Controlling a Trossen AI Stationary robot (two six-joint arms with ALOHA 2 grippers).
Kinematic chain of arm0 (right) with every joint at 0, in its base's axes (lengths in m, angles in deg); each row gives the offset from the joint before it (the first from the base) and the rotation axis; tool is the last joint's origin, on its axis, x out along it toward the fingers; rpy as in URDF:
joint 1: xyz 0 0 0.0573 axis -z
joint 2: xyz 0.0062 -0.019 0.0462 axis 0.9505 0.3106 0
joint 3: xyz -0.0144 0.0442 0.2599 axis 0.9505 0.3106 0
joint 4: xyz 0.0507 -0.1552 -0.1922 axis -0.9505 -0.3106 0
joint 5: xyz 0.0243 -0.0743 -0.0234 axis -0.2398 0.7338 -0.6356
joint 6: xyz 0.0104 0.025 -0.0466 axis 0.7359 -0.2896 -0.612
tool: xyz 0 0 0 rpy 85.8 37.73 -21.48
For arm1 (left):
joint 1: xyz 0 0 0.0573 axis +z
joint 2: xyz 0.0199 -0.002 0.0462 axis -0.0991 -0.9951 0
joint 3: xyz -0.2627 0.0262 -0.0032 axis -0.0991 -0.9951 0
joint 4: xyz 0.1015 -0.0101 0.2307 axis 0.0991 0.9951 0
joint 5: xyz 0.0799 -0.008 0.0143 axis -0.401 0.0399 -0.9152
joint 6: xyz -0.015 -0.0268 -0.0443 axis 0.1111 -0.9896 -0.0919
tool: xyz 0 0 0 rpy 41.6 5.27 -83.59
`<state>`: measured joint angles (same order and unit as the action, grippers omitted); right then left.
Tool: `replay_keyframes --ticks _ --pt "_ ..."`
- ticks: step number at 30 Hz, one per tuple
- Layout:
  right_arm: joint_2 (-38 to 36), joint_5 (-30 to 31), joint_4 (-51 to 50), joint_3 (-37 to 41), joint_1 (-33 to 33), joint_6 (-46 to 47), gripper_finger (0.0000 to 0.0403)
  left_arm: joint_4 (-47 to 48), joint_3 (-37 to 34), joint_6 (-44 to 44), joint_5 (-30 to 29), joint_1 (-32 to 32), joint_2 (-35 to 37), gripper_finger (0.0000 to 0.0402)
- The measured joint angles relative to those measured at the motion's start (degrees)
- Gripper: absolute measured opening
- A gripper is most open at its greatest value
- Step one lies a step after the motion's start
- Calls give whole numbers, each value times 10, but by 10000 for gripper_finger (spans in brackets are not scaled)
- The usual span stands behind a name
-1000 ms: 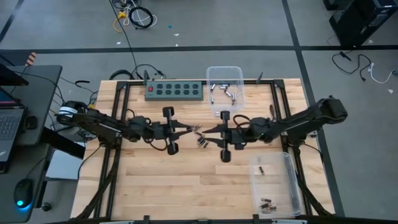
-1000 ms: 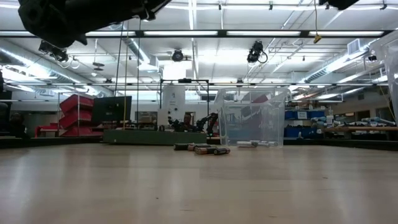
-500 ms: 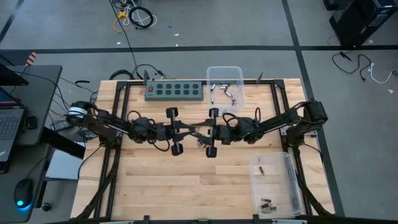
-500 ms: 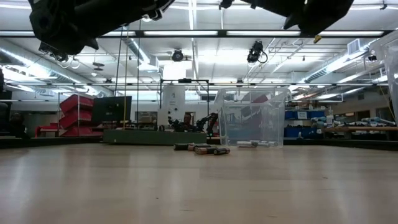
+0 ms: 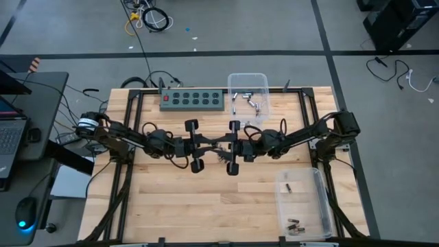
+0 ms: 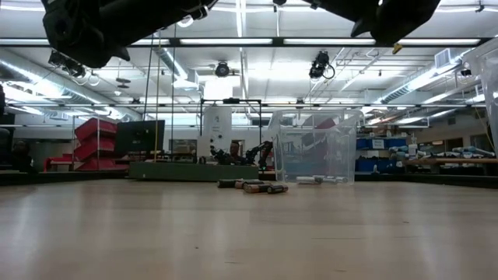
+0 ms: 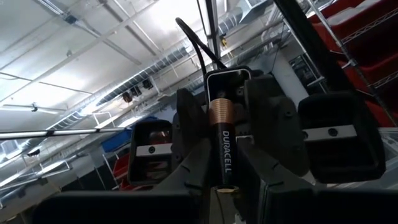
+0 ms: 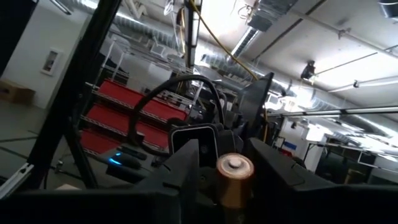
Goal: Sort batteries
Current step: Put the black battery into the bottom transparent bin
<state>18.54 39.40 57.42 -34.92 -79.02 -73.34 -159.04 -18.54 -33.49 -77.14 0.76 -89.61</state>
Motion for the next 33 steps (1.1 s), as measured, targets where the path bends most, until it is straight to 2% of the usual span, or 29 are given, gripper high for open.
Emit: replay_keyframes --ticks 12,18,26,33 --pt "0 0 2 0 0 -1 46 4 0 -10 -3 0 0 57" --pt "0 0 0 0 0 -2 44 10 0 -33 -1 0 0 115" --pt "0 10 6 1 0 -2 44 11 0 -38 -80 -1 1 208" --pt "-22 88 -18 2 -12 -29 44 66 2 -72 -173 -1 3 236"
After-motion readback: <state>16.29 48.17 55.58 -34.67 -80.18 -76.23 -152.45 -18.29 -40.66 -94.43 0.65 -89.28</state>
